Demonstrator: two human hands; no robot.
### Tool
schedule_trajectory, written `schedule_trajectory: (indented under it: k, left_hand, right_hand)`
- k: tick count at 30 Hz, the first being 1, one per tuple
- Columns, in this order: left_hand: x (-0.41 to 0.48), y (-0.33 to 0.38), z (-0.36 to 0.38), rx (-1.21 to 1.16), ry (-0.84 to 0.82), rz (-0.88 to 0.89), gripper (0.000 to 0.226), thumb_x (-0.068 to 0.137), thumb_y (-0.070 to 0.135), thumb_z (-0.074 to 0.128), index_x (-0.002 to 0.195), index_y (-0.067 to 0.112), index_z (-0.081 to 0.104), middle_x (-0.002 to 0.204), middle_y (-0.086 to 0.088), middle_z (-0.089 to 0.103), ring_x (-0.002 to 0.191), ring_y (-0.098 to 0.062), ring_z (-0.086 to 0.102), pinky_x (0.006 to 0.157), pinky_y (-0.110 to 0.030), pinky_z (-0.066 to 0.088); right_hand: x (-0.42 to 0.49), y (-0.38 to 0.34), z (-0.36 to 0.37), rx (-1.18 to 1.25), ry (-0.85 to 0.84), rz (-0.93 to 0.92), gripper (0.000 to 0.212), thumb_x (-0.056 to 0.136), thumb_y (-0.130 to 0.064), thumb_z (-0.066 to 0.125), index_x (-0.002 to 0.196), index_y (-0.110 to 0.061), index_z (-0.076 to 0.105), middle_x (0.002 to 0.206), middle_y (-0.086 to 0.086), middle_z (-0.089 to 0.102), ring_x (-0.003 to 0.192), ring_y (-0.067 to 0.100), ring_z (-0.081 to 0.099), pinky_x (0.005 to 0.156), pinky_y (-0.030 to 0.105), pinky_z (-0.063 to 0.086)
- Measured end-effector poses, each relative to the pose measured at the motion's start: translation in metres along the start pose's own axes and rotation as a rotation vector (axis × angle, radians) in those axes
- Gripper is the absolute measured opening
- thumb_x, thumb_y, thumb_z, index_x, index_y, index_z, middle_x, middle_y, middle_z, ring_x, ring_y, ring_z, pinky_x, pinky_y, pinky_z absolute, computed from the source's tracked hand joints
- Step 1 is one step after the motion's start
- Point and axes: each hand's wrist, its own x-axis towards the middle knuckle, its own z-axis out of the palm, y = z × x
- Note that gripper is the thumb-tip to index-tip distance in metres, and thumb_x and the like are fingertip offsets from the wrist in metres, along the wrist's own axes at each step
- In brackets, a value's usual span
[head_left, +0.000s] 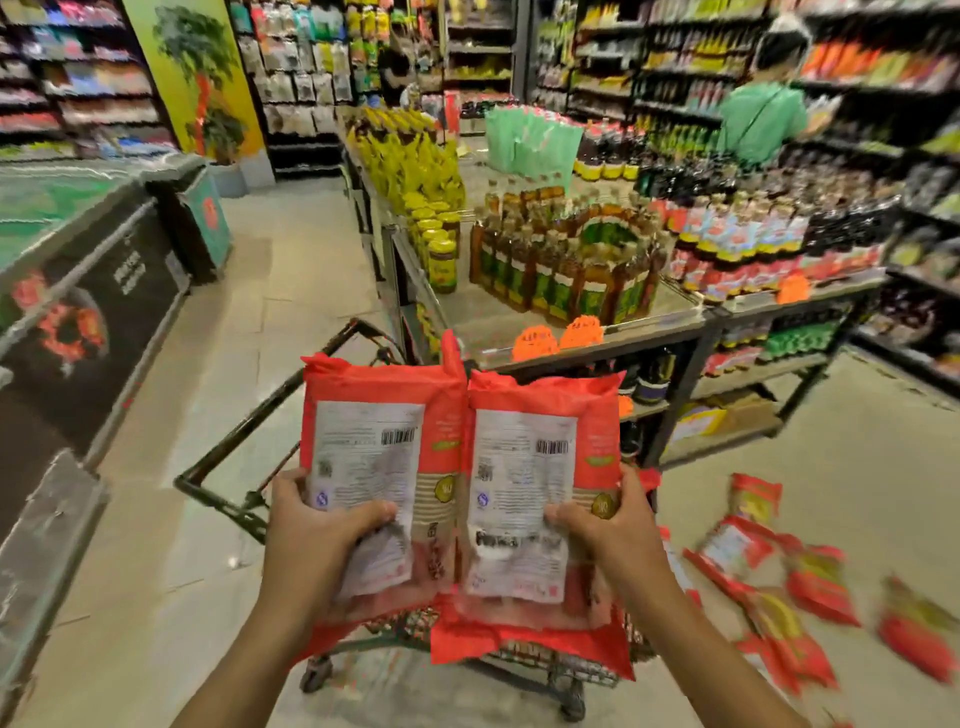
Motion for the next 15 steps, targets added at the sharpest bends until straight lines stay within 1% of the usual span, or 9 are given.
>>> schedule_trajectory:
  k: [1,2,5,7,9,11,12,13,15]
  left_hand:
    - [0.016,-0.003,0.013,0.02,-0.034,-0.015,0.071,0.053,0.009,0.096,0.105,0.022,0.05,0.105,-0.008,0.069,0.089,-0.026,0.072,0.075,-0.044,0.06]
    - [0.034,-0.007,0.026,0.036,-0.067,-0.036,0.069,0.053,0.008,0.095,0.104,0.021,0.05,0.104,-0.01,0.07,0.087,-0.026,0.073,0.073,-0.043,0.06]
    - [0.083,-0.016,0.058,0.071,-0.145,-0.086,0.058,0.066,-0.001,0.09,0.104,0.016,0.051,0.101,-0.008,0.07,0.08,-0.021,0.072,0.058,-0.028,0.054]
    - [0.119,-0.025,0.072,0.083,-0.189,-0.154,0.056,0.069,-0.005,0.086,0.109,0.012,0.05,0.101,-0.01,0.069,0.07,-0.019,0.074,0.048,-0.024,0.054]
    - [0.157,-0.035,0.079,0.112,-0.216,-0.22,0.054,0.071,-0.013,0.081,0.111,0.005,0.05,0.098,-0.016,0.069,0.06,-0.016,0.074,0.044,-0.022,0.054]
    - [0.193,-0.042,0.088,0.141,-0.226,-0.272,0.049,0.072,-0.015,0.078,0.112,-0.002,0.053,0.098,-0.022,0.071,0.062,-0.021,0.075,0.046,-0.027,0.056]
    - [0.212,-0.049,0.092,0.149,-0.248,-0.297,0.045,0.073,-0.015,0.077,0.111,-0.006,0.056,0.097,-0.026,0.073,0.065,-0.027,0.076,0.049,-0.031,0.058]
    - [0.231,-0.056,0.098,0.163,-0.274,-0.324,0.041,0.074,-0.016,0.076,0.11,-0.01,0.059,0.095,-0.027,0.074,0.068,-0.034,0.076,0.053,-0.036,0.059]
    - [0.269,-0.072,0.112,0.209,-0.291,-0.383,0.044,0.072,-0.013,0.078,0.112,-0.013,0.06,0.092,-0.028,0.075,0.072,-0.039,0.076,0.059,-0.043,0.061]
  right_hand:
    - [0.012,0.008,-0.006,0.014,0.039,0.015,0.059,0.067,-0.011,0.09,0.112,-0.03,0.055,0.096,-0.012,0.077,0.084,0.009,0.075,0.072,0.029,0.056]
    - [0.026,0.018,-0.012,0.023,0.085,0.038,0.059,0.066,-0.013,0.09,0.111,-0.028,0.055,0.094,-0.012,0.077,0.083,0.01,0.075,0.071,0.029,0.056]
    - [0.072,0.05,-0.028,0.048,0.193,0.111,0.057,0.067,-0.011,0.089,0.112,-0.024,0.058,0.089,-0.007,0.078,0.08,0.012,0.075,0.071,0.033,0.054]
    - [0.105,0.073,-0.037,0.05,0.252,0.204,0.056,0.064,-0.014,0.09,0.113,-0.019,0.062,0.097,0.002,0.078,0.084,0.021,0.075,0.078,0.04,0.057]
    - [0.133,0.099,-0.046,0.042,0.246,0.291,0.052,0.069,-0.012,0.088,0.115,-0.014,0.065,0.104,0.011,0.077,0.089,0.03,0.075,0.087,0.047,0.058]
    - [0.158,0.117,-0.052,0.038,0.291,0.358,0.063,0.063,-0.021,0.091,0.119,-0.013,0.061,0.104,0.011,0.075,0.088,0.032,0.074,0.085,0.049,0.058]
    - [0.17,0.125,-0.055,0.038,0.31,0.399,0.062,0.063,-0.021,0.091,0.117,-0.013,0.06,0.103,0.011,0.075,0.086,0.031,0.073,0.081,0.046,0.058]
    - [0.18,0.132,-0.057,0.025,0.321,0.436,0.053,0.068,-0.015,0.089,0.111,-0.014,0.059,0.1,0.01,0.074,0.083,0.03,0.072,0.076,0.042,0.057]
    - [0.2,0.147,-0.062,-0.004,0.321,0.483,0.038,0.075,-0.006,0.084,0.105,-0.015,0.062,0.097,0.011,0.075,0.079,0.03,0.074,0.073,0.039,0.056]
